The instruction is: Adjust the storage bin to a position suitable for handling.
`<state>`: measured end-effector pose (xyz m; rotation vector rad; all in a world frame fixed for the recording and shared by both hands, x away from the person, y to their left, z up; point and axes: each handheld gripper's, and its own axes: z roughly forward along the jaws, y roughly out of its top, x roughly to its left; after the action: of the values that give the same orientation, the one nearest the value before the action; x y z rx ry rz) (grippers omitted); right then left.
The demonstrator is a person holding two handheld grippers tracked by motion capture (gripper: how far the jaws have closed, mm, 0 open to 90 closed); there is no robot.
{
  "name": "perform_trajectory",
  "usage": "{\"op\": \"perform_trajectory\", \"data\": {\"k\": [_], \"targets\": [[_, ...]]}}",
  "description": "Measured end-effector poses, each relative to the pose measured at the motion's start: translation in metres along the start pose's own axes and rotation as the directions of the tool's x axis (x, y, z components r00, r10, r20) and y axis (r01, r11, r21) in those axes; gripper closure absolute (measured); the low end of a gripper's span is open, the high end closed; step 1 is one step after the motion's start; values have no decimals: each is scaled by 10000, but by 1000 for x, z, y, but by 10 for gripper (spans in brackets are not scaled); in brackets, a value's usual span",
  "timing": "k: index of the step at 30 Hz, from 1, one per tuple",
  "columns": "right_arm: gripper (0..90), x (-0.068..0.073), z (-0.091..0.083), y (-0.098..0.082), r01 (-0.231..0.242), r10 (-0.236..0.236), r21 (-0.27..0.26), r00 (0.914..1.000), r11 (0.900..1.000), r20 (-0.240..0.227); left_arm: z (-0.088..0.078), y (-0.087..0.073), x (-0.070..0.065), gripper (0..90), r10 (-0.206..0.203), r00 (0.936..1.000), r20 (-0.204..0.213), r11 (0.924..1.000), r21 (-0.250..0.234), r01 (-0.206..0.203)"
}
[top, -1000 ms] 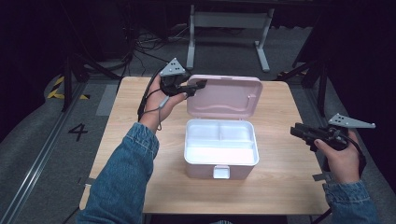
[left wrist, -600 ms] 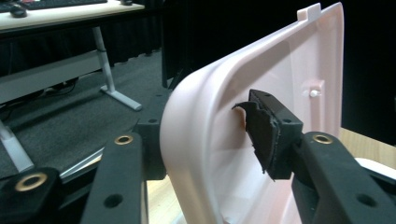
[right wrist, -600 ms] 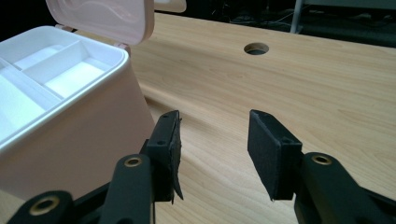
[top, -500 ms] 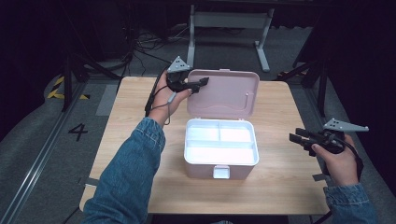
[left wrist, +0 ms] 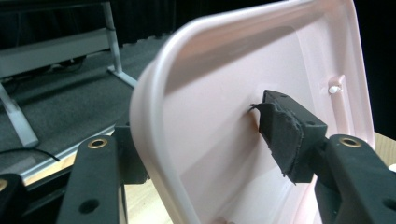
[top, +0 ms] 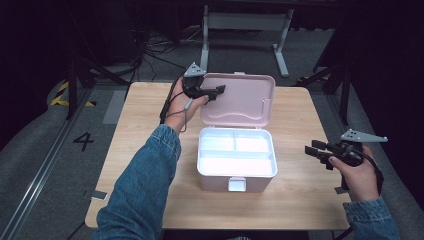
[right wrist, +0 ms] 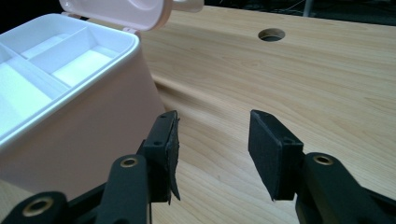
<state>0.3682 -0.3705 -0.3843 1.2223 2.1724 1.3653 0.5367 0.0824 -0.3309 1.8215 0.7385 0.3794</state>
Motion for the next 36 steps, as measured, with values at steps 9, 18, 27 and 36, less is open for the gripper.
{"op": "perform_trajectory", "data": {"k": [9,18,27,36], "targets": [[537,11,6,1,164,-163,34,9986,9999,-501,13,-10,15,409,-962,9941,495,9953,178,954],[534,13,11,2,181,-176,55,9966,9998,-801,25,-21,22,339,-1100,9936,255,9926,552,1084],[531,15,12,2,208,-203,40,9956,9998,-915,34,-32,30,326,-1603,9861,435,9847,759,1567],[532,17,17,1,284,-267,165,9951,9995,-953,40,-41,34,291,-1808,9830,335,9771,1202,1756]]}}
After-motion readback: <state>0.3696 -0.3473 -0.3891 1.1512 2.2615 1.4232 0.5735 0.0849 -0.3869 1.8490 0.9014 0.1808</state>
